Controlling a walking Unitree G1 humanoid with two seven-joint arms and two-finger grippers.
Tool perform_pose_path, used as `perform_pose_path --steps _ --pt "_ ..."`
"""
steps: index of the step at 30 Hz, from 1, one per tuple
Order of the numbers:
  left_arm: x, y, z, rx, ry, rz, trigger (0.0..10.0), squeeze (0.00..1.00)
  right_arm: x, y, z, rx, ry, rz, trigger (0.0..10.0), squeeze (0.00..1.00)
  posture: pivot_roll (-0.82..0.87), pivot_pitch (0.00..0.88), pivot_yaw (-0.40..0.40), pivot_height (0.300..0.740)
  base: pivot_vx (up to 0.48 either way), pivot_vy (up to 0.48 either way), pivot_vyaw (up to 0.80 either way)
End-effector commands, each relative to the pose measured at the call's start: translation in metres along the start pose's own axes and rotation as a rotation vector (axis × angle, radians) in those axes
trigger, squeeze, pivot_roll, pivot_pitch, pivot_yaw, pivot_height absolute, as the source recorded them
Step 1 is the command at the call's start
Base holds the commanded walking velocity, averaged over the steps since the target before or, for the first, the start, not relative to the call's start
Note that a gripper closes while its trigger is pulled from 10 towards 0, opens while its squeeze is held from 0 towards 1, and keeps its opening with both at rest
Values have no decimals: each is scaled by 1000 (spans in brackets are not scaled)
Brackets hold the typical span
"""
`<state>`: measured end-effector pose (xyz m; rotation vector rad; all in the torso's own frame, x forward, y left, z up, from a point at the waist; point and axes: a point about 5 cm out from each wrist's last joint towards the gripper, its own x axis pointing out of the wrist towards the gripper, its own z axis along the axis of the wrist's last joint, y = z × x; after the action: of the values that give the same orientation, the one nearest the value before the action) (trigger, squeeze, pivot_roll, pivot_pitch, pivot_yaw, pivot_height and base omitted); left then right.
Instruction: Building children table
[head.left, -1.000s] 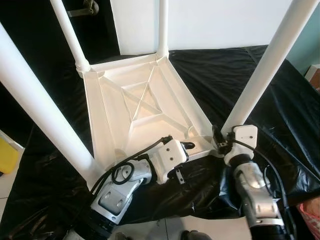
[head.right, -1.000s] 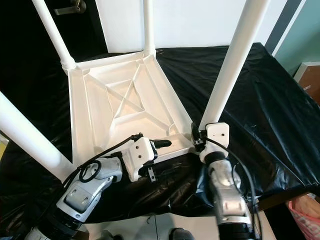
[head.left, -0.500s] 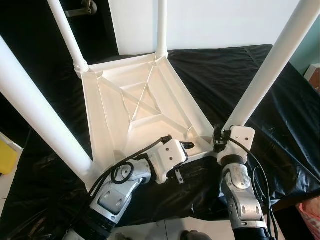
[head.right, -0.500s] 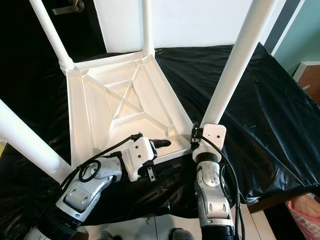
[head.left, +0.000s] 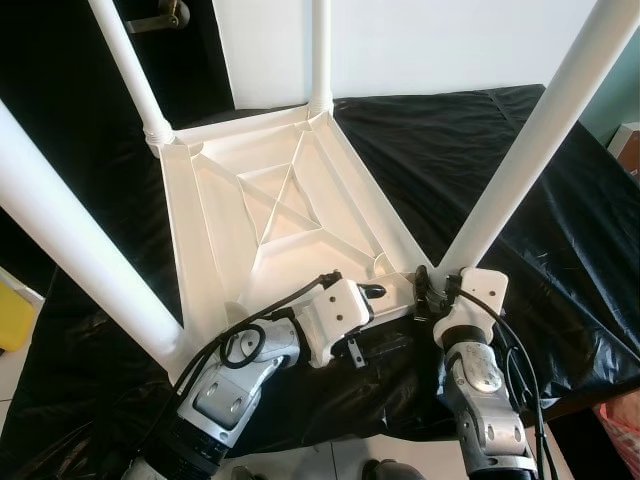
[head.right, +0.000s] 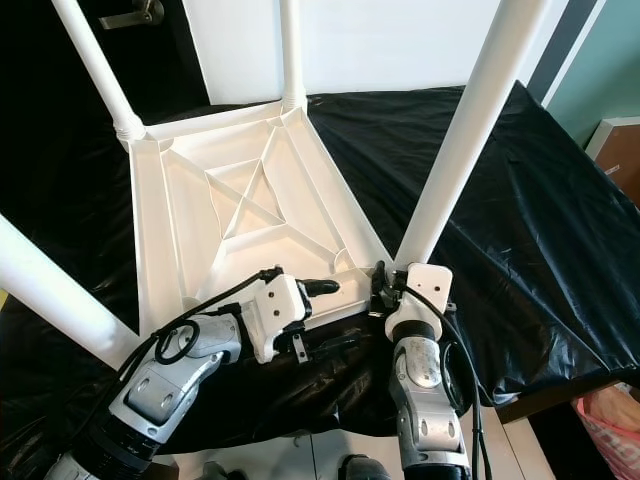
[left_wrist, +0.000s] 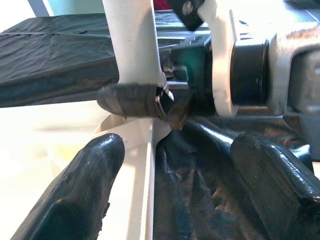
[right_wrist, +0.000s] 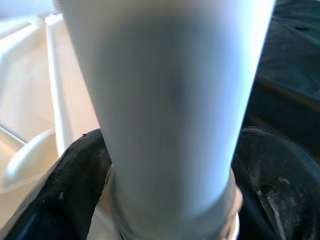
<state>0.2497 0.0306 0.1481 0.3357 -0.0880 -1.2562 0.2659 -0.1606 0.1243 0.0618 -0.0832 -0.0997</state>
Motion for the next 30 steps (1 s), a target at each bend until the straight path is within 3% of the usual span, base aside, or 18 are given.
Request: perform_pose_path --steps 1,3,4,6,7,13,15,19,22,23,24,30 --pt "0 -3 -2 -3 8 -15 10000 0 -1 -1 2 19 -11 29 10000 1000 -155 117 35 740 0 0 0" --pt "0 -3 -2 -6 8 -9 10000 0 0 -7 5 6 -21 72 10000 1000 -151 127 33 740 0 0 0" --pt "0 -3 -2 -9 8 -2 10000 0 0 -12 7 -17 -31 123 10000 424 -150 129 32 740 0 0 0" --pt "0 -3 -2 -12 8 2 10000 0 0 -16 9 -32 -38 157 10000 424 -149 130 32 740 0 0 0" --pt "-1 -2 -2 -13 8 5 10000 0 1 -21 11 -56 -46 203 10000 0 -148 132 31 740 0 0 0" --pt "-1 -3 -2 -15 8 7 10000 0 7 -26 18 -119 -61 344 10000 0 -148 133 32 740 0 0 0" --pt "0 -2 -1 -13 4 7 10000 0 15 -25 21 -171 -58 470 10000 0 -141 129 27 740 0 0 0" --pt "0 -2 -1 -14 -2 10 10000 0 21 -21 22 -198 -38 583 10000 0 -135 128 23 740 0 0 0" --pt "0 -2 -1 -15 -2 12 10000 0 21 -20 22 -197 -32 605 10000 0 -135 128 23 740 0 0 0" --pt "1 -3 -1 -18 -3 14 10000 0 23 -20 22 -199 -28 624 3686 0 -132 127 20 740 0 0 0" --pt "2 -4 -1 -18 -2 15 10000 0 24 -20 22 -203 -30 633 0 0 -132 127 20 740 0 0 0" --pt "3 -5 -1 -20 -4 23 10000 0 25 -29 19 -206 -17 627 0 0 -130 130 16 740 0 0 0"
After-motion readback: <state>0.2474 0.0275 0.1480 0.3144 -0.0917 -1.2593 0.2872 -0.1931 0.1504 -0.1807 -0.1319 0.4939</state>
